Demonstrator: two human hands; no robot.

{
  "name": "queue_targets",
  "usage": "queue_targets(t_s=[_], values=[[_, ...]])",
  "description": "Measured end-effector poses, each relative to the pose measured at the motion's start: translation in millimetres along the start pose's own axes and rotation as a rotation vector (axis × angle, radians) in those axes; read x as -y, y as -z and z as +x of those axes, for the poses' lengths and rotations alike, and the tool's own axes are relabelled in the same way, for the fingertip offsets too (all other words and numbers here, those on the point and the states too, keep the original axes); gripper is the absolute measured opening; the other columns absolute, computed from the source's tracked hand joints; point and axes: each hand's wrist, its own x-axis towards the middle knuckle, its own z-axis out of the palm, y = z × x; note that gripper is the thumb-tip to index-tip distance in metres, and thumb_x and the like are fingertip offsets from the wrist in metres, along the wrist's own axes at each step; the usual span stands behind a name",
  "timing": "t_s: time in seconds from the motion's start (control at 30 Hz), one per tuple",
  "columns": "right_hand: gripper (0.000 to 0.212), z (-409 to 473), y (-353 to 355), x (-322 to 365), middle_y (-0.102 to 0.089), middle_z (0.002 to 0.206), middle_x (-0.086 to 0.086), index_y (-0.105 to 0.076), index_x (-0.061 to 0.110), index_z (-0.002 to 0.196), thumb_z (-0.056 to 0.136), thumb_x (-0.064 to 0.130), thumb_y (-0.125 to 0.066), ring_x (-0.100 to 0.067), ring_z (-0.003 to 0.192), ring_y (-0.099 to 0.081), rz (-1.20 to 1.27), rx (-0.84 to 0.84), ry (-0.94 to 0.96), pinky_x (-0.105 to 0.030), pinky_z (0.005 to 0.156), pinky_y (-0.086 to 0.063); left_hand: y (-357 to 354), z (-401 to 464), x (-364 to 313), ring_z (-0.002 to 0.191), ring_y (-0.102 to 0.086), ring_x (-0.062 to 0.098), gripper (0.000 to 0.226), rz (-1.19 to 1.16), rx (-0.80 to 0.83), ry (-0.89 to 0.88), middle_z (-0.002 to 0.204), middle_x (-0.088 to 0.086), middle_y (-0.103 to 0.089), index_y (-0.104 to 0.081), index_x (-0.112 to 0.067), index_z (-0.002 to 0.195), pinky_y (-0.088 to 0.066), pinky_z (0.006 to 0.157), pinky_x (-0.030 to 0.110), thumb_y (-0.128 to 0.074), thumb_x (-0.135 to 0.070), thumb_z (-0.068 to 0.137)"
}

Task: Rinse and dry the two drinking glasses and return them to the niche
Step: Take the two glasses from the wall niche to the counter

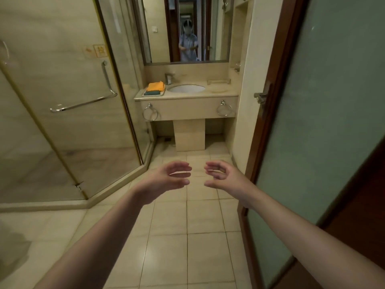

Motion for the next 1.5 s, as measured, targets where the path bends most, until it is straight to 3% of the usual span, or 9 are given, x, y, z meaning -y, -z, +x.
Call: queue_targets(t_s=[0.33,0.6,0.73,0.83,1.0,1.17,1.3,1.4,1.5], values=[[0.049,197.1,28.2,1.6,-0.055,0.119,0.011,-0.050,0.031,0.116,0.076,0.015,-0.074,-0.009,0.120,-0.051,-0.013,-0.049,-0.024,-0.032,0.102,-0.044,114.8,167.6,-21.0,0.113,-0.055,0.008,0.048,-0.021,0.001,-0.030,0.121,-0.007,-0.058,-0.052,-0.024,0.116,-0.051,0.083,0.021,-0.068,-0.003,0.077],[0.054,312.8,74.2,-5.8,-0.056,0.122,0.008,-0.050,0.023,0.124,0.077,0.010,-0.073,-0.006,0.116,-0.053,-0.011,-0.083,-0.044,-0.027,0.101,-0.043,169.3,288.3,-27.8,0.113,-0.055,0.013,0.044,-0.061,0.011,0.006,0.120,-0.002,-0.058,-0.054,-0.025,0.110,-0.049,0.090,0.029,-0.065,0.002,0.077],[0.051,377.1,100.2,-20.2,-0.057,0.116,0.012,-0.051,0.024,0.120,0.077,0.009,-0.073,0.003,0.106,-0.054,-0.003,-0.079,-0.048,-0.015,0.087,-0.046,186.3,360.3,-27.7,0.111,-0.057,0.011,0.045,-0.061,-0.003,0.008,0.118,-0.002,-0.059,-0.055,-0.024,0.112,-0.052,0.083,0.025,-0.066,0.002,0.077],[0.050,436.1,124.9,-32.0,-0.058,0.117,0.011,-0.052,0.026,0.118,0.076,0.011,-0.074,0.000,0.110,-0.054,-0.007,-0.078,-0.045,-0.017,0.090,-0.045,198.6,422.4,-30.7,0.109,-0.059,0.010,0.045,-0.052,0.004,0.009,0.119,-0.002,-0.060,-0.057,-0.025,0.111,-0.052,0.082,0.025,-0.067,0.001,0.076],[0.054,533.4,160.0,-44.1,-0.057,0.116,0.011,-0.051,0.022,0.124,0.077,0.012,-0.074,-0.004,0.112,-0.054,0.024,-0.072,-0.063,-0.013,0.080,-0.046,220.6,516.5,-37.5,0.108,-0.059,0.011,0.044,-0.073,-0.033,0.029,0.118,-0.002,-0.060,-0.057,-0.025,0.110,-0.052,0.081,0.026,-0.066,0.002,0.077],[0.050,618.5,176.0,-53.6,-0.058,0.116,0.011,-0.052,0.028,0.116,0.075,0.016,-0.076,-0.007,0.114,-0.055,0.006,-0.034,-0.093,-0.026,0.095,-0.046,251.5,576.6,-35.2,0.109,-0.058,0.013,0.044,-0.099,-0.053,0.068,0.117,-0.001,-0.059,-0.056,-0.023,0.111,-0.051,0.085,0.028,-0.065,0.004,0.077],[0.046,685.0,182.8,-52.8,-0.058,0.108,0.017,-0.052,0.030,0.112,0.075,0.013,-0.075,0.000,0.104,-0.056,0.010,-0.003,-0.069,-0.015,0.082,-0.048,295.6,632.0,-35.9,0.114,-0.057,0.018,0.046,-0.138,-0.077,0.061,0.122,0.003,-0.059,-0.058,-0.023,0.110,-0.049,0.086,0.032,-0.068,0.003,0.074],[0.044,741.8,185.3,-56.4,-0.060,0.107,0.010,-0.055,0.024,0.109,0.075,0.003,-0.073,-0.007,0.106,-0.059,0.053,-0.025,-0.049,-0.015,0.082,-0.051,328.5,680.5,-39.1,0.115,-0.057,0.018,0.048,-0.167,-0.089,0.037,0.123,0.003,-0.060,-0.059,-0.023,0.107,-0.049,0.086,0.032,-0.072,0.002,0.069],[0.042,803.4,186.6,-58.9,-0.061,0.114,-0.001,-0.055,0.021,0.107,0.075,-0.001,-0.072,-0.014,0.110,-0.058,0.076,-0.046,-0.045,-0.023,0.090,-0.051,359.9,727.6,-47.0,0.109,-0.057,0.013,0.042,-0.163,-0.082,0.006,0.114,-0.003,-0.061,-0.059,-0.024,0.103,-0.046,0.090,0.034,-0.063,0.009,0.078]])
